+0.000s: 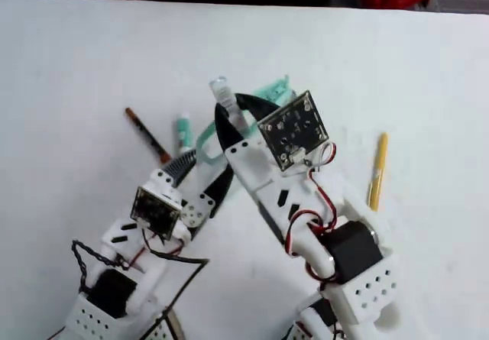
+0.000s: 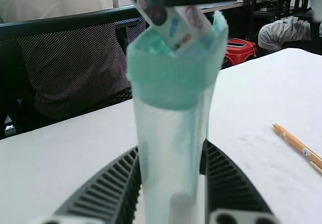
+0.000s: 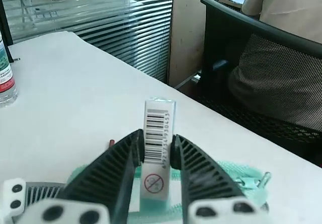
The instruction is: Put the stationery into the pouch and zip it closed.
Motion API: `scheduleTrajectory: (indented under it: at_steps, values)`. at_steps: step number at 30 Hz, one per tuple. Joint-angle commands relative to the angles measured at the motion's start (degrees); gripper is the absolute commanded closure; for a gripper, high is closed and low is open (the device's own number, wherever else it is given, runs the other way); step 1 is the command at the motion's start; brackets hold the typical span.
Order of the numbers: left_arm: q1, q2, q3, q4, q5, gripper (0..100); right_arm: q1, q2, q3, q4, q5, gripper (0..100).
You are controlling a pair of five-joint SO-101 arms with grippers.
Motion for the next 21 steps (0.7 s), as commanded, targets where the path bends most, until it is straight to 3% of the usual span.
scheduleTrajectory:
  at_steps: [1, 9, 17, 21]
  values:
    - [-0.57, 0.13, -0.09, -0.88, 0.53, 82, -1.54, -0.4, 4.13, -10.59, 0.53, 98.1]
    - [-0.75, 0.13, -0.18, -0.88, 0.53, 82, -2.86, -0.92, 8.62, -14.2, 0.7, 97.8]
    - [-0.84, 0.13, -0.18, -0.88, 0.53, 82, -2.68, -1.89, 9.41, -8.57, 0.79, 97.5]
    - [-0.84, 0.13, -0.18, -0.88, 0.53, 82, -1.71, -4.7, 9.32, -6.02, 0.7, 83.7]
